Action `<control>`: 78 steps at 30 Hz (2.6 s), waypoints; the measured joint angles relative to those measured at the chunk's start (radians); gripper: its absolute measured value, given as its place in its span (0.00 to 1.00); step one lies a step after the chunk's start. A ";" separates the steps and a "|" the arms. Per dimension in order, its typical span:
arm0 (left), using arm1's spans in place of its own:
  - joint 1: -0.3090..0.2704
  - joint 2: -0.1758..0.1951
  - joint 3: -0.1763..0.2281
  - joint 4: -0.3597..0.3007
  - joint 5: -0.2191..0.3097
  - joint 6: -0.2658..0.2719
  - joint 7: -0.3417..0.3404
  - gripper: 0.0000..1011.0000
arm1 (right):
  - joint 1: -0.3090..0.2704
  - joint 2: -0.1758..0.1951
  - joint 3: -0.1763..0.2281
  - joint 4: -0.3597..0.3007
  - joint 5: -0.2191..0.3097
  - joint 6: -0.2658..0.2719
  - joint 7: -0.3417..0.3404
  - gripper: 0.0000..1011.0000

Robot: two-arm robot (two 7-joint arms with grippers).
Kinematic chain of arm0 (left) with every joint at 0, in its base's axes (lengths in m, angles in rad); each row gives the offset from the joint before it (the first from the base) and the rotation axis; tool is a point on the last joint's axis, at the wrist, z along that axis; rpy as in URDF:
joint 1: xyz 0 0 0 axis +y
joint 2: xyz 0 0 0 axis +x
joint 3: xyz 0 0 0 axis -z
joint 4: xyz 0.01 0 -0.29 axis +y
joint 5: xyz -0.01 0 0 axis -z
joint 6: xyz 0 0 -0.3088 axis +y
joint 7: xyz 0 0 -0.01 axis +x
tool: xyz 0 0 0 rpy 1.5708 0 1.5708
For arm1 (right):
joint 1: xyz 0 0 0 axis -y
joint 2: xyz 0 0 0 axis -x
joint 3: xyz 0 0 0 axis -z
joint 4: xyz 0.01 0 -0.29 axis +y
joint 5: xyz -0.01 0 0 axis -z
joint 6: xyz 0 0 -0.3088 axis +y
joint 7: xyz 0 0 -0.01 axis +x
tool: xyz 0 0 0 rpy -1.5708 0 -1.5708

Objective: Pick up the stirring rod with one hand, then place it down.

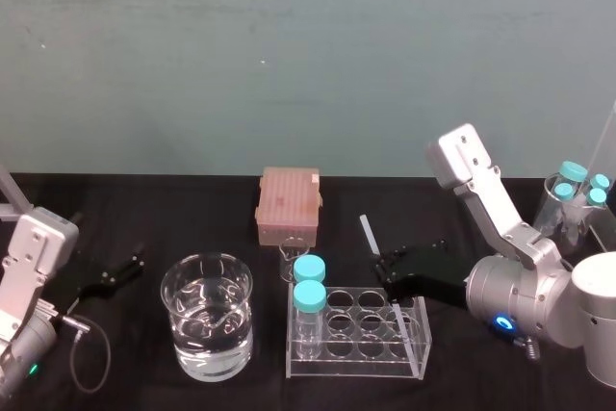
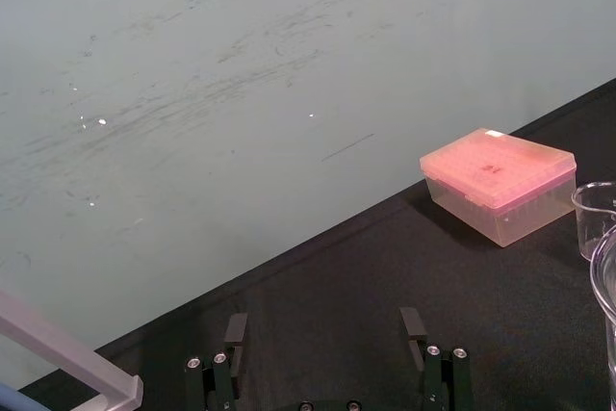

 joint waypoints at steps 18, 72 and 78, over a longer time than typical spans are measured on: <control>0.000 0.000 0.000 0.000 0.000 0.000 0.000 0.99 | -0.023 -0.001 0.025 -0.010 -0.002 -0.048 0.011 0.07; 0.000 0.000 0.000 0.000 0.000 0.000 0.000 0.99 | 0.020 -0.085 0.205 0.149 -0.061 -0.486 0.119 0.07; 0.000 0.000 0.000 0.000 0.000 0.000 0.000 0.99 | 0.018 -0.097 0.216 0.151 -0.069 -0.481 0.122 0.07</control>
